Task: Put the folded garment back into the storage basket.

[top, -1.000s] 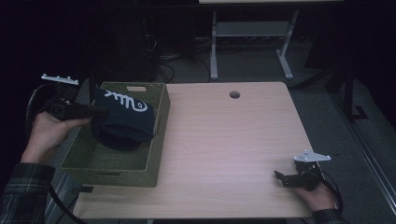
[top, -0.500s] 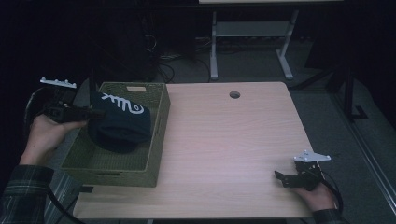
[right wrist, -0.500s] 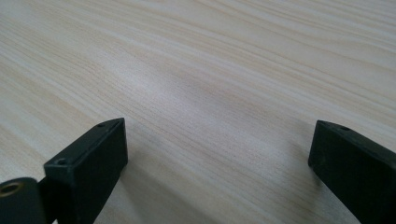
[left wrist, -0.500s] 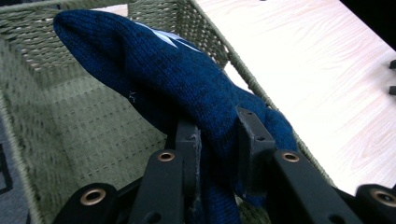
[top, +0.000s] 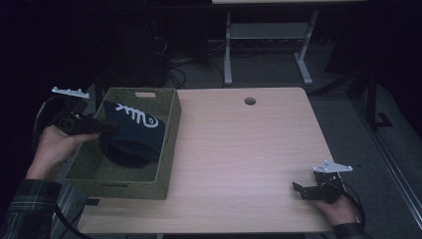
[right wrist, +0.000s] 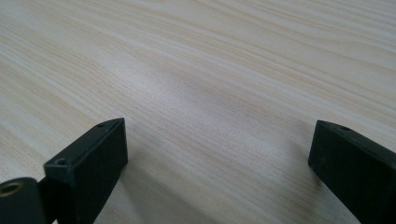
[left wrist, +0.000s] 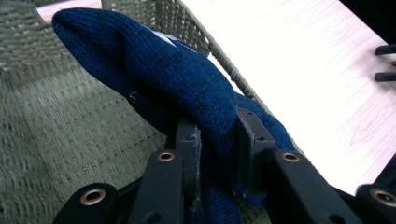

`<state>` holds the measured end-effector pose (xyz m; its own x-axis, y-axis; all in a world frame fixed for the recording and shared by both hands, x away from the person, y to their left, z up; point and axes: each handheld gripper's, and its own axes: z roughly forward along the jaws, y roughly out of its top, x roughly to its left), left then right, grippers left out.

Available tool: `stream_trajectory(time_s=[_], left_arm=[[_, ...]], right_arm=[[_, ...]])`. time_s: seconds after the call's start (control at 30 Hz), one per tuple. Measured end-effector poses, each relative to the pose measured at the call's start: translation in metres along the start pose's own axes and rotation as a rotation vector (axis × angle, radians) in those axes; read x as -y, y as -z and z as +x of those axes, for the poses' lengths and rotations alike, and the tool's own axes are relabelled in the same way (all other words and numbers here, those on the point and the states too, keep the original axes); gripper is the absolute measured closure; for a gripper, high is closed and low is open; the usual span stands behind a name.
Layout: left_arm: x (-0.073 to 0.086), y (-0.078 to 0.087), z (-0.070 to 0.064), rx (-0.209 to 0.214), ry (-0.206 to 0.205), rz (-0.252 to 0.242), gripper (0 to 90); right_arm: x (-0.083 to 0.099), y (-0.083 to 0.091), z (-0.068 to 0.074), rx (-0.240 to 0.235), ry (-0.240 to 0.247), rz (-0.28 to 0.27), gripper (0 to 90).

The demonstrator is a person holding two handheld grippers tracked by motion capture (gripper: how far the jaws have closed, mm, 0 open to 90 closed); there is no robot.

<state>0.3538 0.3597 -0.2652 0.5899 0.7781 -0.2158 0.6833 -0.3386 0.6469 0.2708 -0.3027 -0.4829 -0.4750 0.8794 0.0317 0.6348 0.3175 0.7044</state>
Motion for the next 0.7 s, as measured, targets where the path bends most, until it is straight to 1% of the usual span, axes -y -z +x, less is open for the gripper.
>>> stream_trajectory(time_s=[0.07,0.17,0.23,0.27,0.37,0.43,0.47,0.53,0.67,0.7], left_arm=[[0.003,-0.006,0.005,0.014,0.005,0.006,72.3],[0.007,-0.012,0.01,0.029,-0.003,0.01,72.3],[0.009,-0.017,0.015,0.019,-0.023,0.024,72.1],[0.009,-0.017,0.015,0.019,-0.023,0.024,72.0],[0.013,-0.019,0.024,0.008,-0.023,0.031,71.8],[0.018,-0.021,0.033,-0.001,-0.025,0.038,71.5],[0.018,-0.021,0.033,-0.001,-0.025,0.038,71.3],[0.021,-0.022,0.039,-0.015,-0.031,0.051,71.0],[0.026,-0.026,0.05,-0.037,-0.022,0.069,70.1],[0.029,-0.027,0.056,-0.051,-0.016,0.073,69.6]], right_arm=[[0.0,0.0,0.0,0.0,0.0,0.0,4.2],[0.0,0.0,0.0,0.001,-0.001,0.0,4.2],[0.0,-0.001,0.0,0.006,-0.002,0.0,4.0],[-0.001,-0.001,-0.001,0.007,-0.003,-0.001,3.9],[-0.001,-0.001,-0.001,0.01,0.001,-0.003,3.9],[-0.001,-0.001,-0.001,0.01,-0.001,-0.003,3.9],[-0.001,-0.001,-0.001,0.01,-0.001,-0.003,3.9],[-0.001,-0.001,-0.001,0.011,-0.001,-0.004,3.9],[-0.001,-0.001,-0.001,0.012,0.0,-0.004,3.9],[-0.001,-0.001,-0.001,0.012,0.0,-0.004,3.9]])
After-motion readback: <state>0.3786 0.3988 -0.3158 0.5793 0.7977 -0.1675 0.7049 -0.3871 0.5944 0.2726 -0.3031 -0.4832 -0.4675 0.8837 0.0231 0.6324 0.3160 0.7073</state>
